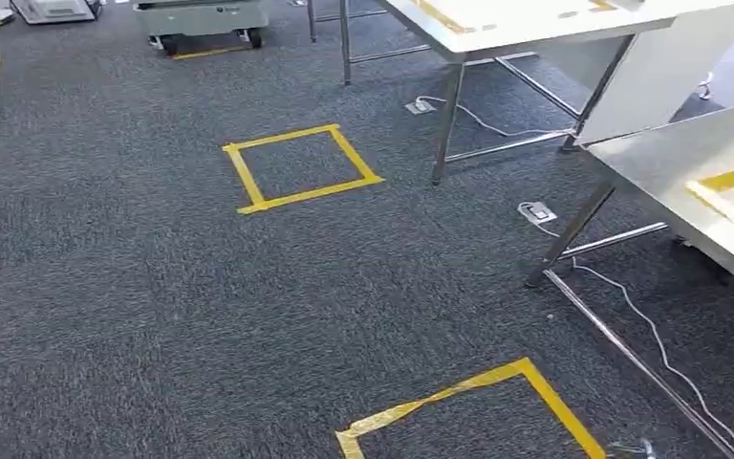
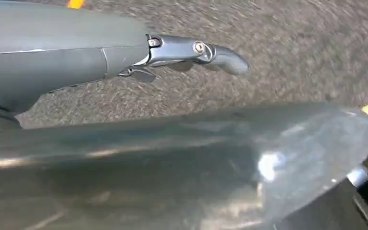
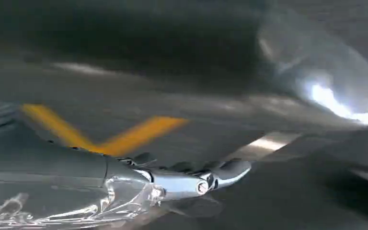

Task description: Take the parts from the cabinet and place them on the table.

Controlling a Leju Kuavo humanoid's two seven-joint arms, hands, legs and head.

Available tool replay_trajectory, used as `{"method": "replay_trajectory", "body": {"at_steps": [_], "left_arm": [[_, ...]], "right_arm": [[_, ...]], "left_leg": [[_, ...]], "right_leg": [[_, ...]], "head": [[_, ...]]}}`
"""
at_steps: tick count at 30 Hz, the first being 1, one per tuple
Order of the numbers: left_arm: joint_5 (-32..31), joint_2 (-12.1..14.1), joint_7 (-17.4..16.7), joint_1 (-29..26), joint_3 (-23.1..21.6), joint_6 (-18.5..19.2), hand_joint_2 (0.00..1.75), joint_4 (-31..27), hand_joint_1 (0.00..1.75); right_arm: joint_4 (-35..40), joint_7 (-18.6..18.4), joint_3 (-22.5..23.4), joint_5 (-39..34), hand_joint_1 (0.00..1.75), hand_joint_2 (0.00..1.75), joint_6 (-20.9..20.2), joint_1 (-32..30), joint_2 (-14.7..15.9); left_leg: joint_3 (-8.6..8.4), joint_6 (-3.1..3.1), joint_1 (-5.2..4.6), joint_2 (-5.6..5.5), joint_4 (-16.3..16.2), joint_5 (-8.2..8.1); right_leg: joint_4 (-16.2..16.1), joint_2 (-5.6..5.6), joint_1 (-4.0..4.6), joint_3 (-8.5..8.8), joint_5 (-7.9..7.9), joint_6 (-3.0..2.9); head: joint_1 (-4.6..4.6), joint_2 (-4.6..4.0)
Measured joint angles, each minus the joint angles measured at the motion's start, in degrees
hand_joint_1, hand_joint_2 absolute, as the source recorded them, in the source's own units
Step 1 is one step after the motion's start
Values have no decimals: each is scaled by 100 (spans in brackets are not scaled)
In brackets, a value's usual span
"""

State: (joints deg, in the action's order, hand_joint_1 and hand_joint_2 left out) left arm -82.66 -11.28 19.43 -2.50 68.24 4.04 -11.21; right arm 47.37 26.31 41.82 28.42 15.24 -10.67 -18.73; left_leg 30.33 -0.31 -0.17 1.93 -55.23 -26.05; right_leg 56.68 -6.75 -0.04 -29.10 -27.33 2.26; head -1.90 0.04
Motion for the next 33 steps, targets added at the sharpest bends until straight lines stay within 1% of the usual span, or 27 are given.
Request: {"method": "replay_trajectory", "body": {"at_steps": [1,2,4,5,6,7,8,9,10,11,13,15,16,17,18,20,21,22,23,24,25,26,27,28,31,32,33], "left_arm": [[-4,15,-34,0,41,9,0,-2,0],[-13,33,-59,5,81,17,0,-9,0],[-26,50,-70,39,126,22,0,-15,0],[-33,68,-72,56,151,22,0,-17,0],[-33,87,-76,53,184,22,0,-17,0],[-39,111,-87,44,218,22,0,-17,0],[-46,129,-87,42,243,22,0,-17,0],[-50,157,-87,44,278,22,0,-20,0],[-50,179,-87,54,317,22,0,-22,0],[-50,214,-87,59,354,22,0,-28,0],[-55,278,-87,72,402,22,0,-39,0],[-68,302,-89,38,463,-11,0,-42,0],[-68,306,-105,30,494,-66,0,-44,0],[-44,304,-120,25,531,-142,0,-44,0],[2,306,-120,45,564,-186,0,-46,0],[53,302,-100,83,633,-210,0,-46,0],[85,313,-67,81,673,-221,0,-48,0],[120,330,-57,73,716,-232,0,-50,0],[122,363,-57,64,766,-245,0,-55,0],[125,389,-63,65,800,-247,0,-57,0],[127,417,-92,74,839,-249,0,-66,0],[131,455,-149,93,868,-254,0,-72,0],[129,467,-214,142,911,-258,0,-74,0],[118,487,-268,170,948,-269,0,-74,0],[-16,525,-387,132,992,-302,0,-76,0],[-65,527,-404,119,994,-313,0,-76,0],[-101,546,-426,131,994,-330,0,-79,0]], "right_arm": [[-503,-248,194,157,0,0,89,152,13],[-951,-475,333,326,0,0,148,292,26],[-1651,-873,539,619,0,0,247,476,46],[-1905,-999,574,721,0,0,249,523,55],[-2126,-1106,598,802,0,0,253,575,70],[-2325,-1171,633,886,0,0,255,629,81],[-2438,-1186,650,946,0,0,255,681,92],[-2582,-1166,664,1029,0,0,253,734,105],[-2682,-1107,677,1090,0,0,249,781,122],[-2781,-1048,681,1147,0,0,240,830,136],[-2920,-967,681,1228,0,0,218,897,164],[-3014,-893,683,1313,0,0,205,935,201],[-3041,-838,685,1366,0,0,185,951,214],[-3066,-797,685,1409,0,0,135,966,238],[-3104,-782,683,1446,0,0,90,968,253],[-3158,-801,683,1527,0,0,35,957,306],[-3189,-850,679,1598,0,0,11,957,337],[-3216,-907,674,1652,0,0,-9,962,359],[-3237,-968,670,1702,0,0,-24,970,376],[-3255,-1011,670,1733,0,0,-29,975,378],[-3272,-1040,668,1770,0,0,-31,986,380],[-3283,-1040,663,1805,0,0,-31,994,385],[-3294,-1024,655,1853,0,0,-24,997,402],[-3307,-1009,650,1875,0,0,-3,1017,420],[-3320,-935,653,1873,0,0,81,1118,426],[-3329,-898,653,1860,0,0,96,1151,426],[-3338,-858,650,1840,0,0,116,1161,426]], "left_leg": [[-20,47,32,-32,22,35],[-7,66,36,-76,21,42],[22,105,25,-207,20,66],[34,110,17,-293,17,69],[35,109,15,-359,16,70],[29,106,15,-430,12,72],[27,101,17,-519,5,74],[22,89,21,-603,-5,75],[21,62,29,-685,-19,71],[42,18,15,-737,-33,70],[125,-61,35,-862,-65,103],[183,-143,80,-984,-42,149],[191,-154,87,-913,-68,114],[268,-169,53,-595,-234,-29],[458,-187,50,-421,-602,-264],[908,-212,64,-296,-1528,-678],[1046,-222,69,-273,-1823,-745],[1033,-227,72,-264,-1817,-664],[914,-231,74,-253,-1598,-482],[696,-233,77,-216,-1199,-248],[407,-236,76,-59,-686,-16],[159,-241,72,263,-280,90],[104,-212,28,282,-70,22],[141,-147,39,204,-111,35],[140,-33,33,24,-96,48],[143,-2,53,-29,-93,61],[147,36,55,-78,-93,67]], "right_leg": [[56,221,-26,-46,-60,58],[281,485,-28,-138,-240,72],[1245,635,-32,-566,-726,73],[1694,651,-30,-782,-884,73],[1896,653,-31,-894,-898,71],[1824,654,-32,-875,-780,62],[1502,663,-42,-742,-544,55],[996,712,-61,-514,-255,47],[463,868,-89,-262,-4,47],[207,1194,-118,-147,-55,56],[136,1124,-104,-128,-47,22],[149,1003,-64,-145,-24,-62],[99,921,-93,-138,12,-120],[84,861,-82,-136,22,-154],[84,784,-69,-143,28,-185],[85,586,-43,-160,19,-202],[86,498,-36,-165,15,-208],[87,419,-35,-165,13,-210],[88,351,-36,-163,10,-207],[89,288,-42,-155,6,-201],[91,225,-46,-140,-5,-183],[97,171,-16,-122,-20,-152],[156,125,24,-149,-62,-101],[127,60,30,-155,-62,-78],[108,-93,1,-70,-96,1],[239,231,-19,-129,-217,48],[591,457,-30,-275,-439,51]], "head": [[6,0],[48,0],[48,0],[59,0],[55,0],[55,0],[61,0],[53,0],[57,0],[64,0],[48,0],[44,0],[50,0],[16,0],[-22,0],[-15,0],[-13,0],[-17,0],[-20,0],[-17,0],[-20,0],[-22,0],[-50,0],[-4,0],[-13,0],[33,0],[50,2]]}}
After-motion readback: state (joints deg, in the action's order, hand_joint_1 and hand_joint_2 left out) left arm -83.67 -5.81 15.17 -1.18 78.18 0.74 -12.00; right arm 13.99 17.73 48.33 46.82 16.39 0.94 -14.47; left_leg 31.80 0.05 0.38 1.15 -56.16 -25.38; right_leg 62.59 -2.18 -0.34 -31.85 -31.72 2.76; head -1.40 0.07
